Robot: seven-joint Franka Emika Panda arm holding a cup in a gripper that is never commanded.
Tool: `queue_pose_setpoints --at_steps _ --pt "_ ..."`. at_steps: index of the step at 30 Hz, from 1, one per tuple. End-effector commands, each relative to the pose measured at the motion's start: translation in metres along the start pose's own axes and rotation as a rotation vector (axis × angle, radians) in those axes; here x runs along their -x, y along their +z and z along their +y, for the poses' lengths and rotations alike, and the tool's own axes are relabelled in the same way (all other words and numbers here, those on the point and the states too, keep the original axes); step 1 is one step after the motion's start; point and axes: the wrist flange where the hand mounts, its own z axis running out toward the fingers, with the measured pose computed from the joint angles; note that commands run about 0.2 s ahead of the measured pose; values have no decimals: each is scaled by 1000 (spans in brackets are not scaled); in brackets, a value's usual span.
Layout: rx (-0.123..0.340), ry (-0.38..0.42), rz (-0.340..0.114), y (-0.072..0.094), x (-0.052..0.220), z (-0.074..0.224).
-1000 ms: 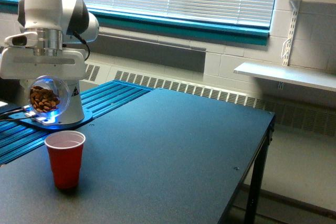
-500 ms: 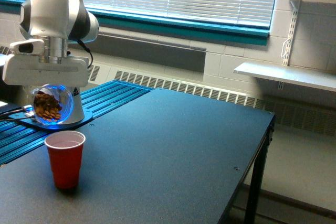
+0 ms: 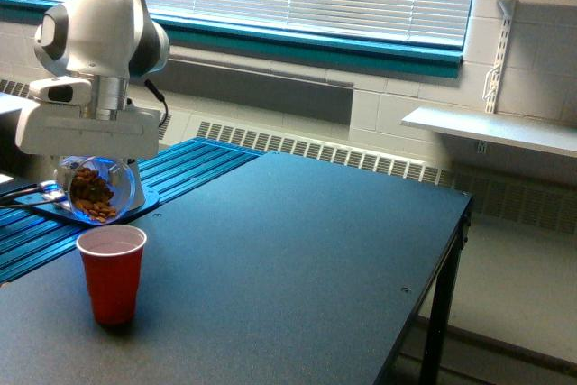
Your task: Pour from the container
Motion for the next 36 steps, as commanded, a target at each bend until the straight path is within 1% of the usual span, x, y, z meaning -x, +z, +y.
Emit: queue_pose_setpoints --at_steps 1,10,13,20,28,36 --pt "30 1 -18 8 10 -4" --pt "56 4 -11 9 3 -7" --pt "73 -9 -5 8 0 -7" --pt "85 -12 6 7 -6 -11" --pt "116 -43 21 5 -12 -17" --pt "137 -80 29 4 -15 -21"
